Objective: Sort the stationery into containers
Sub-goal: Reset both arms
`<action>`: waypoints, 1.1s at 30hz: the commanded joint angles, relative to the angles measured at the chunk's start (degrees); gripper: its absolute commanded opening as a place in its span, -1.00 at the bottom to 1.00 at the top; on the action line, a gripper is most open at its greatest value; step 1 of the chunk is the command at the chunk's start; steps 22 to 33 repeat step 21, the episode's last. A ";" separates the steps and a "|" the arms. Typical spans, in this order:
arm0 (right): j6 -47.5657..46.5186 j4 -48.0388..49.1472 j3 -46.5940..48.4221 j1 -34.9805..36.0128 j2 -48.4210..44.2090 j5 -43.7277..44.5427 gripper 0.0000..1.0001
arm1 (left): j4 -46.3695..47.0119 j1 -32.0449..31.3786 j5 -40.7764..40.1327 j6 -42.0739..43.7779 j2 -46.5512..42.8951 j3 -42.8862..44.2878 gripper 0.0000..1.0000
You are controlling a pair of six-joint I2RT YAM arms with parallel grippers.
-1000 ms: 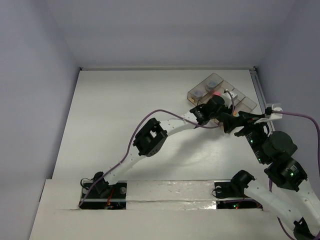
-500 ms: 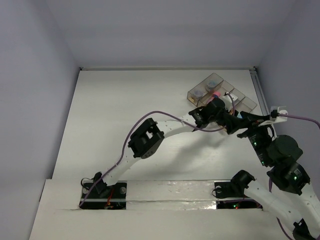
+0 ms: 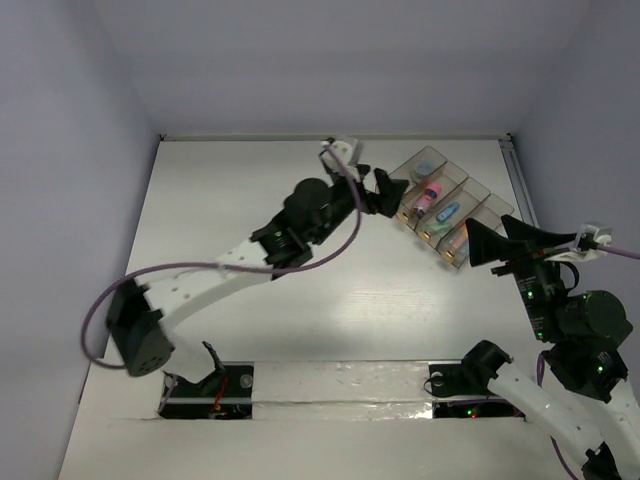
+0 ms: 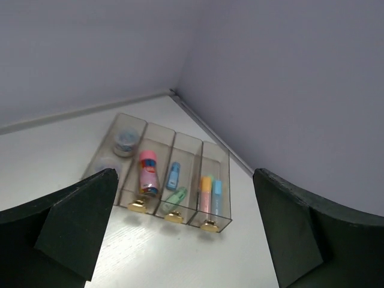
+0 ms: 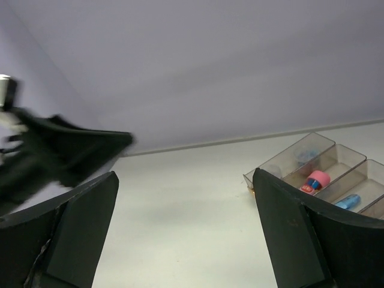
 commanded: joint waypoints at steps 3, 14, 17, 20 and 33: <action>0.86 4.28 -1.41 -0.18 4.73 -0.79 1.00 | -4.02 0.11 -16.32 -1.43 -21.10 -12.32 0.94; -0.54 4.02 -0.54 -0.18 4.65 2.81 1.00 | -29.34 0.11 -32.24 -3.37 -46.90 -18.06 0.98; -1.16 3.76 0.25 -0.18 4.91 3.69 1.00 | -28.21 0.11 -32.34 -2.40 -51.30 -19.55 0.98; -0.46 3.06 0.16 -0.18 5.70 4.13 1.00 | -27.41 0.11 -31.37 -1.78 -52.89 -21.14 0.98; 0.76 2.10 0.16 -0.18 6.31 4.05 1.00 | -28.02 0.11 -31.45 -2.57 -52.71 -20.96 0.98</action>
